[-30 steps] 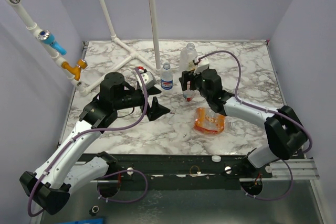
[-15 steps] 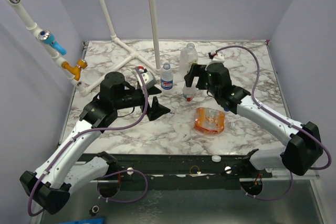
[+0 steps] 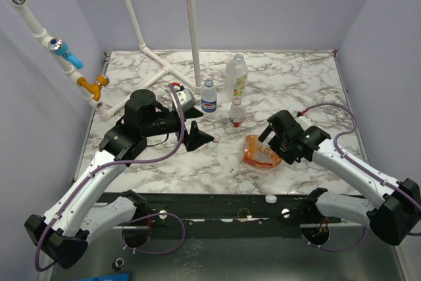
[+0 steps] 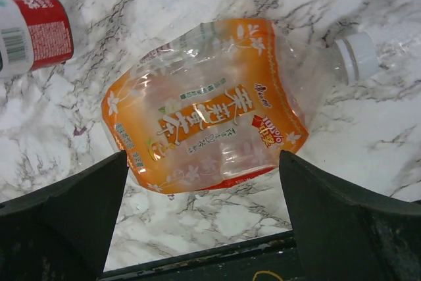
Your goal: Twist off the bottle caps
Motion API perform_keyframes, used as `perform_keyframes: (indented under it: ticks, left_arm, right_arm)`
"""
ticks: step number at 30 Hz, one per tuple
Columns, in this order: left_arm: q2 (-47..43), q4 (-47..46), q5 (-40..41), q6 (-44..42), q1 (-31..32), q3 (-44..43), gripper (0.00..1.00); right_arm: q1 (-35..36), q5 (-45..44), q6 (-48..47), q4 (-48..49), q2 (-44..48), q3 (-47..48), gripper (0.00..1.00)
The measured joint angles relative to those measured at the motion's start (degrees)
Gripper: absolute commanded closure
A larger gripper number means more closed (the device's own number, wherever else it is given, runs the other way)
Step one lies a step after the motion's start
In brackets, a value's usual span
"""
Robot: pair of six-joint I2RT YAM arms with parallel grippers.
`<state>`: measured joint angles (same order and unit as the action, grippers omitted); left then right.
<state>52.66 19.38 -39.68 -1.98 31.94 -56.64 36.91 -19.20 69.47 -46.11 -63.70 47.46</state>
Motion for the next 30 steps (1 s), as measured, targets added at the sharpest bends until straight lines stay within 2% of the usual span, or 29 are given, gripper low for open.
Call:
perform_keyframes:
  ticks: [7,15,30]
  left_arm:
    - [0.0,0.0,-0.5,0.5,0.0,0.0,0.01]
    - [0.2,0.0,-0.9,0.7,0.0,0.0,0.01]
    - [0.2,-0.9,-0.9,0.7,0.0,0.0,0.01]
  right_arm:
    - [-3.7,-0.2,8.0,-1.9,1.5,-3.7,0.0]
    - [-15.5,1.0,8.9,-0.4,2.2,-8.5,0.0]
    - [-16.5,0.6,12.4,3.0,2.8,-11.1,0.02]
